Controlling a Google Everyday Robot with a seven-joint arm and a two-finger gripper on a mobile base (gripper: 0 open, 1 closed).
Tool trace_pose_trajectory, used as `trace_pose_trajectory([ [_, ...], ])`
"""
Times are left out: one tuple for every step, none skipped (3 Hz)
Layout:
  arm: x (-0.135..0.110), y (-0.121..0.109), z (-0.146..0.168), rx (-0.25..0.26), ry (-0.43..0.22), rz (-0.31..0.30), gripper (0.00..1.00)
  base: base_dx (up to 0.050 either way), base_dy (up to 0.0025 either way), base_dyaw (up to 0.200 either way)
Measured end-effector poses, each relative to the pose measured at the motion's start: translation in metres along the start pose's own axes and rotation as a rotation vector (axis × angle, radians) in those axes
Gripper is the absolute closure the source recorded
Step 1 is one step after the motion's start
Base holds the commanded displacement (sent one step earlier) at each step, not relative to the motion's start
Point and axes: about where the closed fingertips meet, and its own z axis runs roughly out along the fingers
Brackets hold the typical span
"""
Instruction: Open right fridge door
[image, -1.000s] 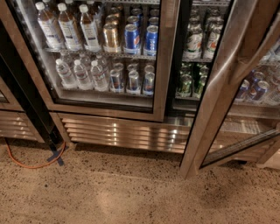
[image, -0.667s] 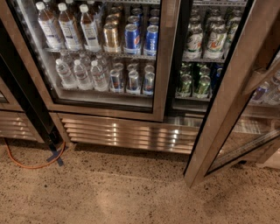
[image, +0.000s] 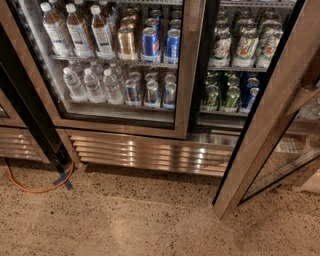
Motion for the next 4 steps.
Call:
trace_pose_trajectory([
  [0.007, -0.008, -0.009, 0.101, 0.037, 0.032, 0.00, 0.000, 0.00000, 0.000],
  [-0.016, 0.026, -0.063, 0.357, -0.032, 0.068, 0.00, 0.000, 0.00000, 0.000],
  [-0.050, 0.038, -0.083, 0.478, -0.138, 0.082, 0.00, 0.000, 0.00000, 0.000],
  [-0.056, 0.038, -0.085, 0.479, -0.167, 0.073, 0.00, 0.000, 0.00000, 0.000],
])
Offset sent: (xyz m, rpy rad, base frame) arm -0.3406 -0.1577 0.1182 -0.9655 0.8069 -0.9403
